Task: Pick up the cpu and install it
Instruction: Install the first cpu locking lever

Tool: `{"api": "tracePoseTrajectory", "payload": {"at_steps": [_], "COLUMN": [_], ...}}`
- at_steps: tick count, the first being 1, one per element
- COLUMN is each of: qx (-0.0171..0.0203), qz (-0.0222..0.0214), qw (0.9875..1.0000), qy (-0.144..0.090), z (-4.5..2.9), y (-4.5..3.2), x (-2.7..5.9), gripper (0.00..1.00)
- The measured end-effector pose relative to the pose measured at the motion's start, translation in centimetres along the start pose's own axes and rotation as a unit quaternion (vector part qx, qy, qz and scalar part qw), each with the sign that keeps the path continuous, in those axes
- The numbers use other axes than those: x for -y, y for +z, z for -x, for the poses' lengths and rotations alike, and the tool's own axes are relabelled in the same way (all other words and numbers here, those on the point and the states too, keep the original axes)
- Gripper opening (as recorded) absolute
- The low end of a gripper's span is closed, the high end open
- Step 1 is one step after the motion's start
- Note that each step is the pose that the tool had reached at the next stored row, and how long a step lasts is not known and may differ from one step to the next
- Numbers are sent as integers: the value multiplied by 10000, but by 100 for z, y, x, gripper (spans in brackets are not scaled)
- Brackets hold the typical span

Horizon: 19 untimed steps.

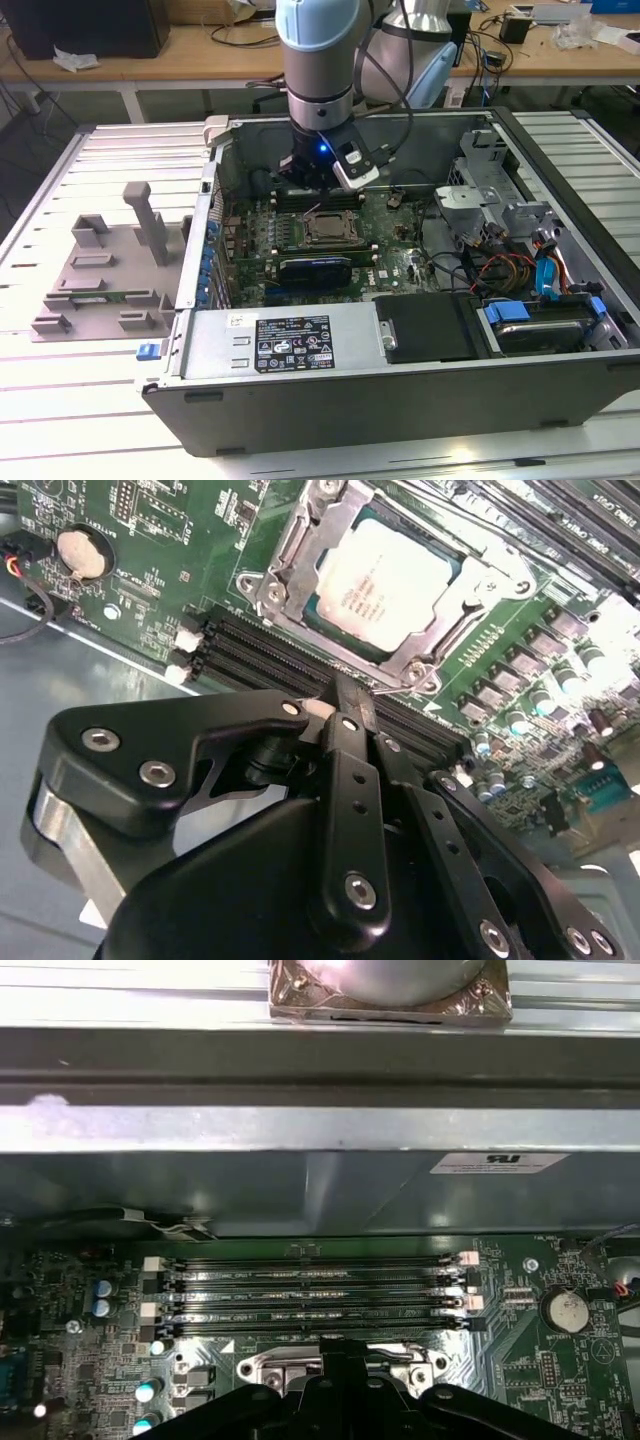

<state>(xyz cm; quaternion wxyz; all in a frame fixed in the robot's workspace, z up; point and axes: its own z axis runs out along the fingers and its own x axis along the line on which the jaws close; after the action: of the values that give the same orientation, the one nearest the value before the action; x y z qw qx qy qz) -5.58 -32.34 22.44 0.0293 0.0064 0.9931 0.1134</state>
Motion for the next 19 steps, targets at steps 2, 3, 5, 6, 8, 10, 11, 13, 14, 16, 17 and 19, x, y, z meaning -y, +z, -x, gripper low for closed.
{"api": "tracePoseTrajectory", "payload": {"at_steps": [2,3,5,6,8,10,11,13,14,16,17,19], "qx": [25,46,116,153,223,274,286,305,312,324,331,346], "qz": [1,1,1,3,4,7,6,6,7,7,8,7], "qw": [10000,10000,9999,9999,9997,9996,9996,9995,9995,9994,9994,9994], "qy": [-6,-10,-26,-35,-51,-63,-66,-70,-71,-75,-76,-80], "z": [-3,-4,-6,-7,-15,-40,-47,-59,-62,-68,-68,-70], "y": [25,34,50,59,74,92,99,113,120,135,144,162], "x": [6,8,12,14,18,20,17,-1,-12,-38,-48,-66], "gripper": [11,11,11,11,11,11,11,11,11,11,11,11]}}
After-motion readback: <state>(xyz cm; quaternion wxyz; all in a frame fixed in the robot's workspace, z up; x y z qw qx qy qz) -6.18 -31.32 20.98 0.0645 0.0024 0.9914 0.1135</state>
